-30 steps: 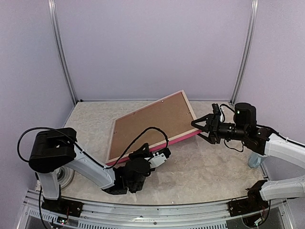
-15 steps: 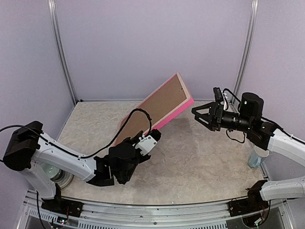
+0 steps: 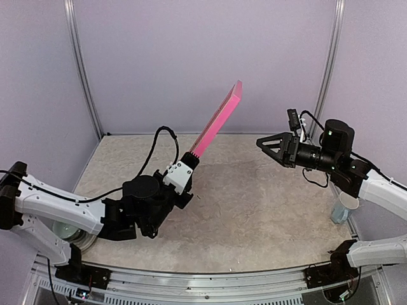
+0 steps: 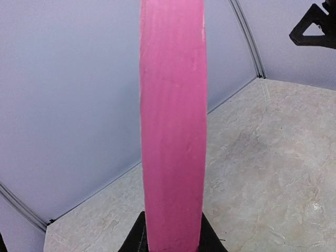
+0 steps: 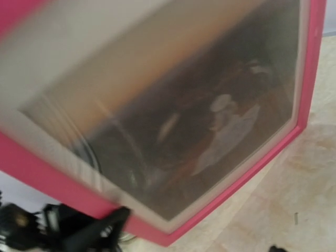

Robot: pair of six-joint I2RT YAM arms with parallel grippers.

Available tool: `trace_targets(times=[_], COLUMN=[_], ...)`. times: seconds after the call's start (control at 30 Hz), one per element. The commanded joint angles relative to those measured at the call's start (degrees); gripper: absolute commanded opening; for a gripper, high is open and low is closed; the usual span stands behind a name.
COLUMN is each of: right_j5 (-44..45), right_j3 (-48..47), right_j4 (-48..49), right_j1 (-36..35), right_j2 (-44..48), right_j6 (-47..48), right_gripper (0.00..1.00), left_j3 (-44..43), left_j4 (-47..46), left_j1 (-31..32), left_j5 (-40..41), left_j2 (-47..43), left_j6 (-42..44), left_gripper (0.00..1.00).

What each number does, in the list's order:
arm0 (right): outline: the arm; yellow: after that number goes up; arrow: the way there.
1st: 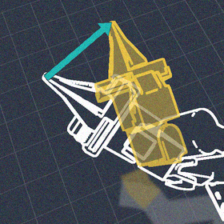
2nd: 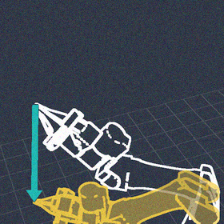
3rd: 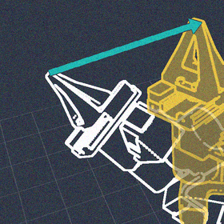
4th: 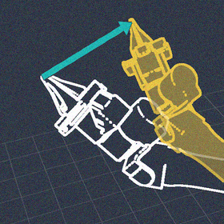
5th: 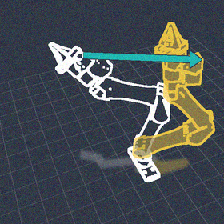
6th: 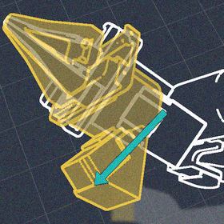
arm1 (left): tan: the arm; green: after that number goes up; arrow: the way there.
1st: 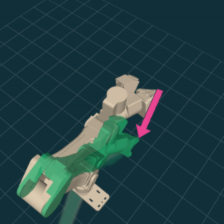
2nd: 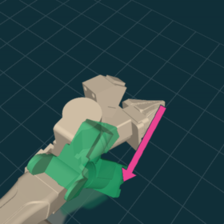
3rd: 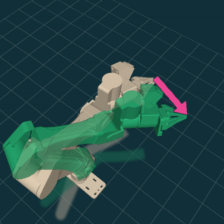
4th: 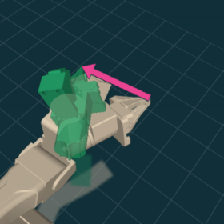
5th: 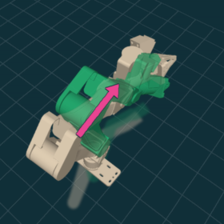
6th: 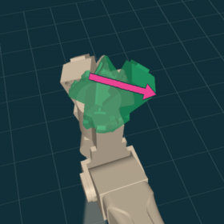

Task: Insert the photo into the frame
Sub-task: Turn over the photo frame.

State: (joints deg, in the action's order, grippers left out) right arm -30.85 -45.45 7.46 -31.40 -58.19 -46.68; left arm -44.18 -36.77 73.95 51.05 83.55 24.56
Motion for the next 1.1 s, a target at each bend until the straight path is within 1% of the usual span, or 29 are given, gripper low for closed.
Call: trace_targets(times=[0.0,0.13,0.3,0.37,0.6,0.77,0.93,1.07], right_j5=[3.03,3.84,5.35,5.2,0.04,-1.04,1.28,-5.74], right_j3=[-0.77,0.19,1.2,1.96,5.69,6.88,7.07,7.67], right_j4=[-1.05,-0.82,-1.23,-0.74,7.18,12.94,16.74,23.95], right_j1=[-0.19,0.55,1.91,2.92,5.38,6.26,7.97,9.98], right_j2=[-0.17,-0.77,-1.14,-1.85,-6.91,-11.62,-15.11,-17.94], right_j6=[4.01,7.41,15.37,18.52,26.83,28.7,26.42,24.42], right_gripper=[0.82,0.86,0.95,0.95,0.95,0.96,0.95,0.96], left_j3=[-2.65,-1.78,-0.95,-0.7,-0.7,-0.73,-0.97,-1.49], left_j4=[-2.87,-2.3,-1.57,-1.45,0.21,1.44,2.74,3.96], left_j1=[0.4,0.49,0.58,0.51,0.01,-0.46,-1.07,-1.5], left_j5=[-5.89,-8.86,-10.91,-11.38,-14.25,-15.91,-17.38,-18.4], left_j2=[-5.9,-8.19,-9.35,-9.73,-11.33,-12.84,-13.89,-14.11], left_j6=[-7.62,-8.74,-10.03,-10.58,-14.46,-17.17,-19.67,-21.58], left_gripper=[0.11,0.11,0.11,0.11,0.1,0.1,0.09,0.09])
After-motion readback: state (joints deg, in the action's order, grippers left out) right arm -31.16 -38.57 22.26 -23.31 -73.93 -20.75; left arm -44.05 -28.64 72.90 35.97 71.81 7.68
